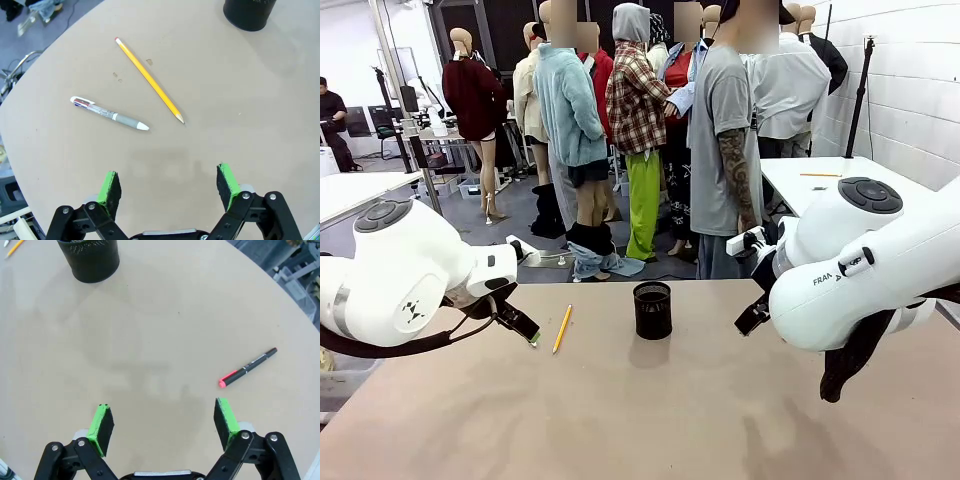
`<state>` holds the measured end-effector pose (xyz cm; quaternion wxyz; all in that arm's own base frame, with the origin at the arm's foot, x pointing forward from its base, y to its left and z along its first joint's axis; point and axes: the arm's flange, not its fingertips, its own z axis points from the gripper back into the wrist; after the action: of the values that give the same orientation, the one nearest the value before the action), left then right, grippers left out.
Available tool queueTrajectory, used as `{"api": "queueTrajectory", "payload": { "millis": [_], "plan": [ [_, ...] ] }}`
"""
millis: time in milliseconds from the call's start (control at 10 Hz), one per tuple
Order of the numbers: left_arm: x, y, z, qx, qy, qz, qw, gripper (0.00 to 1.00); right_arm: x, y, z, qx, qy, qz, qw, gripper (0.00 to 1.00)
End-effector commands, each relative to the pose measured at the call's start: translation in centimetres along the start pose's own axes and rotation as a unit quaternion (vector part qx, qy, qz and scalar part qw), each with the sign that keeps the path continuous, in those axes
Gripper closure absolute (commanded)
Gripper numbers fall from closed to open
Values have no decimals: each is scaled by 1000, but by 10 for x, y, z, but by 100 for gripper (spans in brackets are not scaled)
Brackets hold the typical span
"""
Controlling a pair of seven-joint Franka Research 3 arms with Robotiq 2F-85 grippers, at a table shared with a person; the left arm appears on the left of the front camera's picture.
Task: Place the pens into the pen holder.
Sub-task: Pick up a writing instrument from the table and place it into the Pen holder.
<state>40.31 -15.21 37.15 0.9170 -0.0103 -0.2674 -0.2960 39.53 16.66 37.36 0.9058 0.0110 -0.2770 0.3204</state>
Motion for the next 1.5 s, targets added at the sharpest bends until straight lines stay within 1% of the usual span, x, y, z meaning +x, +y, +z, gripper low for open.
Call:
{"api": "queueTrajectory", "payload": {
  "millis": [0,200,300,400,500,600,700,800,900,1000,1100,1200,1300,1400],
  "plan": [
    [0,1,0,0,0,1,1000,0,0,0,0,0,0,0,1000,0],
    [0,0,0,0,0,0,1000,0,0,0,0,0,0,0,1000,0],
    [1,16,20,35,-3,-8,999,0,-9,-17,24,-50,-2,-1,999,0],
    [-7,37,49,60,-22,2,998,0,-23,-33,52,-90,-18,-15,996,0],
    [-26,60,87,87,-56,22,994,0,-53,-56,98,-157,-42,-64,985,0],
    [-58,79,126,133,-90,64,985,0,-76,-71,127,-190,-59,-100,975,0],
    [-90,87,152,169,-88,95,977,0,-107,-81,161,-226,-77,-140,961,0],
    [-125,92,176,178,-97,117,972,0,-136,-81,189,-246,-97,-166,950,0],
    [-163,95,196,197,-97,147,964,0,-159,-73,207,-259,-102,-165,946,0],
    [-199,105,210,210,-111,188,953,0,-172,-71,209,-277,-104,-171,940,0],
    [-221,108,213,212,-116,210,947,0,-188,-68,215,-291,-108,-182,933,0],
    [-236,108,216,219,-113,230,942,0,-203,-66,222,-307,-102,-211,922,0],
    [-243,106,217,212,-123,242,939,0,-210,-63,226,-311,-112,-225,917,0],
    [-238,103,211,210,-108,232,944,0,-201,-63,224,-304,-108,-209,923,0]
  ]
}}
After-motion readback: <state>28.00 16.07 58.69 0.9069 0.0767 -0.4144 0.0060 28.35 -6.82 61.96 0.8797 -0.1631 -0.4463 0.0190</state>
